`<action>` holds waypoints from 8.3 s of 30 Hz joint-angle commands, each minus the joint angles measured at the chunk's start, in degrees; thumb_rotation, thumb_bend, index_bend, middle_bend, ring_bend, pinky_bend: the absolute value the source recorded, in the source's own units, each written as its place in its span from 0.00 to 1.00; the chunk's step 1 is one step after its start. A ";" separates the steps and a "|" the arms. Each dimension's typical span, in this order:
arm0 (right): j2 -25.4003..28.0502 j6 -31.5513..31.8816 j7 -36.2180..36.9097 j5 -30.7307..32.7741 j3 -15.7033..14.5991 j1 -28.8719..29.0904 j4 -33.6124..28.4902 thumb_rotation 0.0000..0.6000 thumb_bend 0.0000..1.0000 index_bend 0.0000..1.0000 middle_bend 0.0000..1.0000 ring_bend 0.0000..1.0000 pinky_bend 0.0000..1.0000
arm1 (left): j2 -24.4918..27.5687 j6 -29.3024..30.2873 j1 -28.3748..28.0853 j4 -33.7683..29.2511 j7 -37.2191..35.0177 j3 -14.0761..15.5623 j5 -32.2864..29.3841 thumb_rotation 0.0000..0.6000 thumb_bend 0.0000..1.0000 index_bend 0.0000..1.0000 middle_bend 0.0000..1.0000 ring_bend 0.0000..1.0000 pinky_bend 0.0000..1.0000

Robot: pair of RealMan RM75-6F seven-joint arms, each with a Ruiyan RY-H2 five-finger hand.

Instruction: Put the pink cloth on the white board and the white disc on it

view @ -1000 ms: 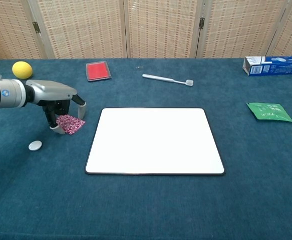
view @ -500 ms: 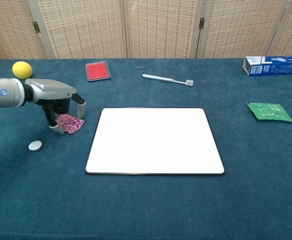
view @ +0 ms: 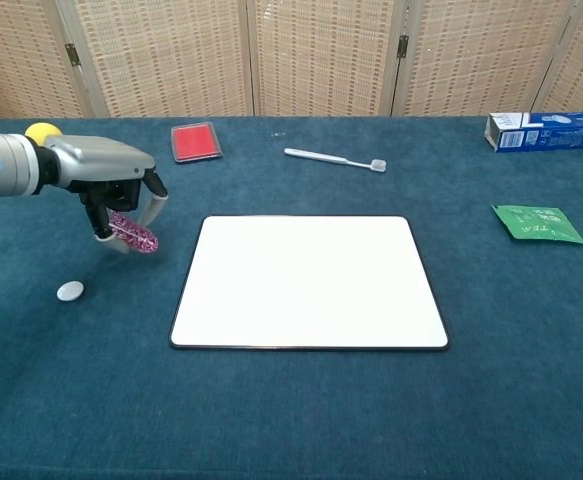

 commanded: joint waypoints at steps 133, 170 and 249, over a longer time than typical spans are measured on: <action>3.63 2.27 11.26 -16.86 -6.78 1.42 3.01 1.00 0.19 0.00 0.00 0.00 0.00 | 2.84 18.00 10.67 -23.67 29.29 4.21 -32.75 1.00 0.26 0.43 1.00 1.00 0.90; 3.38 2.37 11.07 -15.61 -6.11 1.43 3.22 1.00 0.19 0.00 0.00 0.00 0.00 | 1.43 13.52 9.89 -19.69 29.35 2.19 -33.44 1.00 0.35 0.58 1.00 1.00 0.90; 8.72 7.50 38.36 -15.12 -5.83 2.25 12.00 1.00 0.19 0.00 0.00 0.00 0.00 | -27.70 10.33 -32.57 -1.64 62.43 -11.18 -72.06 1.00 0.35 0.44 1.00 1.00 0.90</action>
